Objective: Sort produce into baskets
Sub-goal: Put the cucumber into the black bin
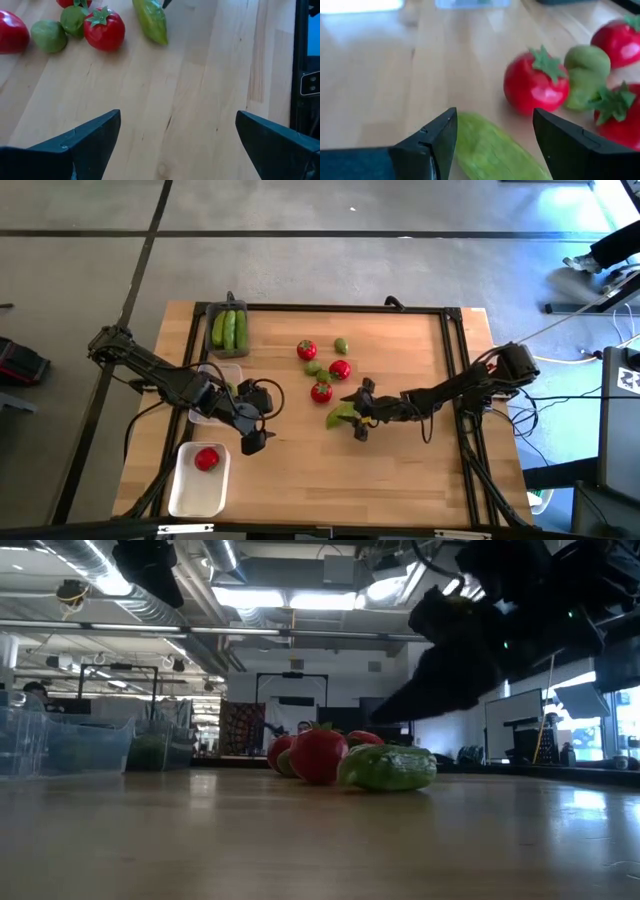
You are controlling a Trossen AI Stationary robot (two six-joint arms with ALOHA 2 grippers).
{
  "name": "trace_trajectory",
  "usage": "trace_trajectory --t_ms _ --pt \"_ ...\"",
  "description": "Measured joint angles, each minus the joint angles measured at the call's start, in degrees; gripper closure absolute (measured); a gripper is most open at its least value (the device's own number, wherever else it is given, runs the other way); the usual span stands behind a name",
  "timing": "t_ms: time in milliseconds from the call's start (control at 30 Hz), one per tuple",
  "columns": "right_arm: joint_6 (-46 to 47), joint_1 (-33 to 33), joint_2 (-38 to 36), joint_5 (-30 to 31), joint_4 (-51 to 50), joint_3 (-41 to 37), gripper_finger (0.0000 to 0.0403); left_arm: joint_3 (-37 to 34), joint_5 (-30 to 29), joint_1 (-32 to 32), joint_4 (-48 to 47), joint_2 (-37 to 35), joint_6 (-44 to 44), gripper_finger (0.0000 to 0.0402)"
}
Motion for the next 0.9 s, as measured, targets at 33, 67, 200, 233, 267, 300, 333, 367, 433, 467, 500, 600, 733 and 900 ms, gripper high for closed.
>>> trace_trajectory --t_ms 33,67,200,233,267,300,333,367,433,467,500,600,733,900 --pt "-0.19 0.0 -0.44 -0.1 -0.03 0.31 0.0162 0.0 0.0 0.0 -0.03 0.0 0.0 0.001" --pt "-0.88 0.0 -0.92 -0.15 -0.27 0.73 0.0162 0.0 0.0 0.0 -0.04 0.0 0.0 0.001" --pt "-2.8 0.0 -2.1 -0.27 -1.49 1.91 0.0162 0.0 0.0 0.0 -0.02 0.0 0.02 0.001" --pt "-2.73 0.02 -2.07 -0.29 -1.87 2.09 0.0162 0.0 0.0 0.0 -0.02 0.0 0.06 0.001" --pt "-2.47 0.02 -2.07 -0.29 -2.09 2.15 0.0162 0.0 0.0 0.0 -0.04 0.0 0.08 0.001" --pt "-2.53 0.02 -2.07 -0.29 -2.42 2.49 0.0162 0.0 0.0 0.0 -0.01 0.0 0.14 0.001" --pt "-2.77 0.02 -2.07 -0.29 -2.91 3.03 0.0162 0.0 0.0 0.0 -0.01 0.0 0.15 0.001" --pt "-2.89 0.02 -2.07 -0.29 -3.94 3.52 0.0162 0.0 0.0 0.0 -0.04 0.0 0.15 0.001" --pt "-2.96 0.02 -2.07 -0.29 -7.36 4.37 0.0161 0.0 0.0 0.0 -0.03 0.0 0.15 0.001" --pt "-2.89 0.02 -2.05 -0.31 -9.28 4.75 0.0159 0.0 0.0 0.0 -0.04 0.0 0.15 0.001" --pt "-2.75 0.02 -2.05 -0.31 -10.92 5.11 0.0155 0.0 0.0 0.0 -0.03 0.0 0.15 0.001" --pt "-2.43 0.02 -2.07 -0.31 -15.69 5.46 0.013 0.0 -0.01 0.0 -0.02 0.0 0.52 0.001" --pt "-2.66 0.02 -2.05 -0.32 -19.31 5.41 0.0083 0.0 -0.02 0.0 -0.02 0.0 1.5 0.001" --pt "-2.84 0.02 -2.05 -0.32 -21.86 5.42 0.0033 0.0 -0.07 0.0 0.0 0.0 1.51 0.001"
